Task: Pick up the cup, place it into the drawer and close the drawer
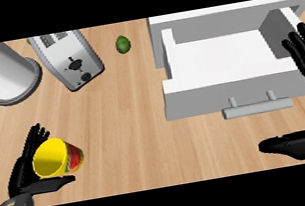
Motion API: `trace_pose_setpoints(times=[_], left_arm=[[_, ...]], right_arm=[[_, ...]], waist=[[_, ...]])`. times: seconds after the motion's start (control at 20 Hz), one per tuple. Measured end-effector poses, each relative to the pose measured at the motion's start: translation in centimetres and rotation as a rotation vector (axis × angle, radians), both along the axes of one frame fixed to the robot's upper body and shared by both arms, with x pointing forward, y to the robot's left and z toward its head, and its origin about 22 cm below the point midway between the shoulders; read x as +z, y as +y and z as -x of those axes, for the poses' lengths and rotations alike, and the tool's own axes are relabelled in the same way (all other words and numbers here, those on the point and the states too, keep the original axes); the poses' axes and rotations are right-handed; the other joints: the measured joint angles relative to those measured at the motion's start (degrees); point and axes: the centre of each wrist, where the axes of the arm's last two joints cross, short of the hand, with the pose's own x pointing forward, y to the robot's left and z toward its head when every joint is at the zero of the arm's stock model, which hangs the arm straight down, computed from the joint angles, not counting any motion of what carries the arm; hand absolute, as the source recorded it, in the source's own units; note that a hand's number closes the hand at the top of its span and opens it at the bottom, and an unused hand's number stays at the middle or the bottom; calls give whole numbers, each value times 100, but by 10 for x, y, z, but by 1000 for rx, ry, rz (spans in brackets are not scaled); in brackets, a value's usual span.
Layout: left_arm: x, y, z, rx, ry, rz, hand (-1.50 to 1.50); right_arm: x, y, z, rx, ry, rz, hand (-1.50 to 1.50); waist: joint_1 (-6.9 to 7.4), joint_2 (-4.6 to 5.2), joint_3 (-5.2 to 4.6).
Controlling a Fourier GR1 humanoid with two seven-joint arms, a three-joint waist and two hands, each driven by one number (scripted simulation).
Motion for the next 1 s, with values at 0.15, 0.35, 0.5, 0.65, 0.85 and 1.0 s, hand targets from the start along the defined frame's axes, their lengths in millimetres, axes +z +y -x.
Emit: trace_pose_setpoints(times=[0.15, 0.35, 0.5, 0.65, 0.85, 1.0], left_arm=[[-1, -7, -4, -19, -6, 25, -150], [1, -15, -13, -53, -18, 61, -150], [-2, -24, -13, -70, -24, 100, 150], [-1, -34, -21, -99, -32, 138, 150], [-1, -43, -26, -152, -25, 189, 150], [1, -47, -31, -168, -32, 236, 150]], right_arm=[[-1, -1, -4, -5, 8, -5, -150], [-6, 2, -8, -6, 15, -7, -150], [-9, 3, -7, -9, 19, -5, -150], [-9, 4, -9, -3, 21, -13, -150], [-10, 3, -12, 0, 25, -6, -150], [-13, -2, -13, -4, 24, 0, -150]], waist=[[14, 4, -1], [35, 3, 2], [30, 1, 0], [21, 6, -2], [24, 4, 1], [31, 1, 3]])
